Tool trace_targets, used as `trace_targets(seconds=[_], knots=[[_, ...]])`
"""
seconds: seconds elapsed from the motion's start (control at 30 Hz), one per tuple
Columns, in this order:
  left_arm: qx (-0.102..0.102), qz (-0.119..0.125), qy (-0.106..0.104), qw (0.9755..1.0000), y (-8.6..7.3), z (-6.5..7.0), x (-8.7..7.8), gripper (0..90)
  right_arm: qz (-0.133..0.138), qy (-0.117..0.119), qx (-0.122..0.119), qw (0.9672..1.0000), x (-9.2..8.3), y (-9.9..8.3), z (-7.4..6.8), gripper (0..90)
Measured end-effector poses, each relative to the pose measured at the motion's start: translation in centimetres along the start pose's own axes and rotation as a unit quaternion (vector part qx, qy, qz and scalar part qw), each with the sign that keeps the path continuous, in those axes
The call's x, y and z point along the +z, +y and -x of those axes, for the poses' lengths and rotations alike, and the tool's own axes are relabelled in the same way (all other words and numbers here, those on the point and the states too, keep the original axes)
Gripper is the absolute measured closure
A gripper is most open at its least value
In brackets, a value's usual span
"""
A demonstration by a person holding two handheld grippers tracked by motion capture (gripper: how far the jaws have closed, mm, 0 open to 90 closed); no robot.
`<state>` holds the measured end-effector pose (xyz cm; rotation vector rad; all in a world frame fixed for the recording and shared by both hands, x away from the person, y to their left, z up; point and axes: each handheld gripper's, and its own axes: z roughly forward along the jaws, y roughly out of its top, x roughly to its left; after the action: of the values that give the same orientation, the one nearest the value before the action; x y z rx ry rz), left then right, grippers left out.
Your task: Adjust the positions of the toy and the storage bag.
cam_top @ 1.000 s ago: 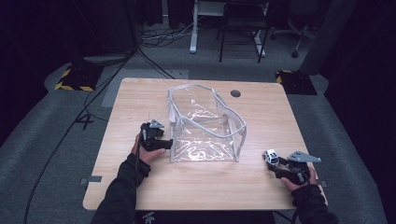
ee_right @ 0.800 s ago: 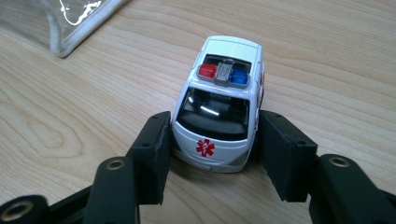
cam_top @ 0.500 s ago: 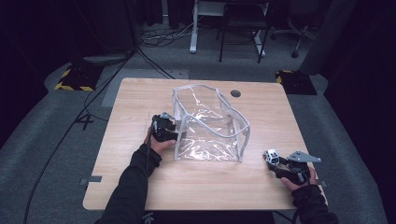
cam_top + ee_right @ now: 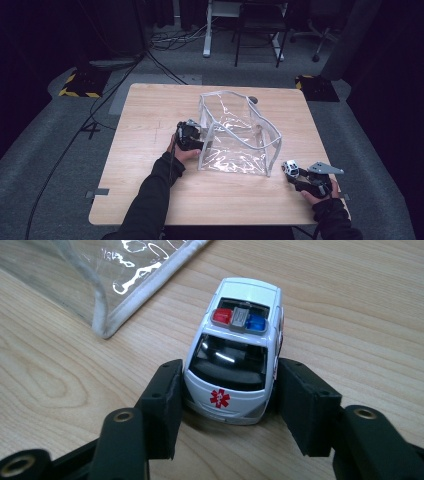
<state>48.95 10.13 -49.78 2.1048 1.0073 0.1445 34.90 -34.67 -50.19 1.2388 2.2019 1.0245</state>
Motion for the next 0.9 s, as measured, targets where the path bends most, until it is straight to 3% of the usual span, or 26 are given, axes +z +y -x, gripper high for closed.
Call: trace_targets(seconds=[0.1,0.13,0.23,0.27,0.37,0.43,0.53,0.57,0.6,0.73,0.83,0.9], knots=[[0.015,-0.002,0.003,0.9999,-0.6,0.1,-0.5,25.9,-0.003,-0.004,0.004,1.0,0.0,0.0,-0.1,37.3],[0.043,-0.01,0.007,0.999,-1.3,0.2,-1.3,26.0,-0.005,-0.005,-0.004,1.0,0.0,-0.1,-0.1,30.9],[0.048,-0.011,0.019,0.9986,-2.2,0.7,-2.0,26.7,-0.011,-0.008,-0.001,0.9999,0.0,-0.1,-0.3,23.5],[0.086,-0.024,0.022,0.9958,-3.1,0.9,-2.8,23.7,-0.014,-0.012,0.0,0.9998,0.1,-0.1,-0.4,19.8],[0.09,-0.026,0.02,0.9954,-4.1,1.5,-3.5,22.0,-0.017,-0.01,0.0,0.9998,0.1,-0.1,-0.6,16.4],[0.117,-0.029,0.032,0.9922,-5.2,2.1,-4.3,21.1,-0.019,-0.011,0.005,0.9997,0.3,0.0,-0.7,15.0],[0.113,-0.025,0.027,0.9929,-7.2,2.7,-5.9,19.6,-0.017,-0.007,-0.001,0.9998,0.5,0.2,-0.8,17.7],[0.113,-0.025,0.027,0.9929,-7.2,2.7,-5.9,19.7,-0.017,-0.007,-0.001,0.9998,0.5,0.2,-0.8,17.7],[0.116,-0.026,0.03,0.9924,-7.6,2.7,-6.4,19.7,-0.012,-0.005,-0.004,0.9999,0.6,0.4,-0.8,25.5],[0.101,-0.023,0.04,0.9938,-9.8,3.1,-8.3,19.8,-0.008,-0.004,0.0,1.0,0.9,0.6,-0.7,30.0],[0.097,-0.022,0.045,0.9941,-11.0,3.1,-9.5,19.9,-0.002,-0.015,0.014,0.9998,0.8,0.6,-0.5,41.0],[0.087,-0.022,0.046,0.9949,-11.8,3.3,-10.3,19.9,0.001,-0.018,0.015,0.9997,0.7,0.5,-0.3,43.4]])
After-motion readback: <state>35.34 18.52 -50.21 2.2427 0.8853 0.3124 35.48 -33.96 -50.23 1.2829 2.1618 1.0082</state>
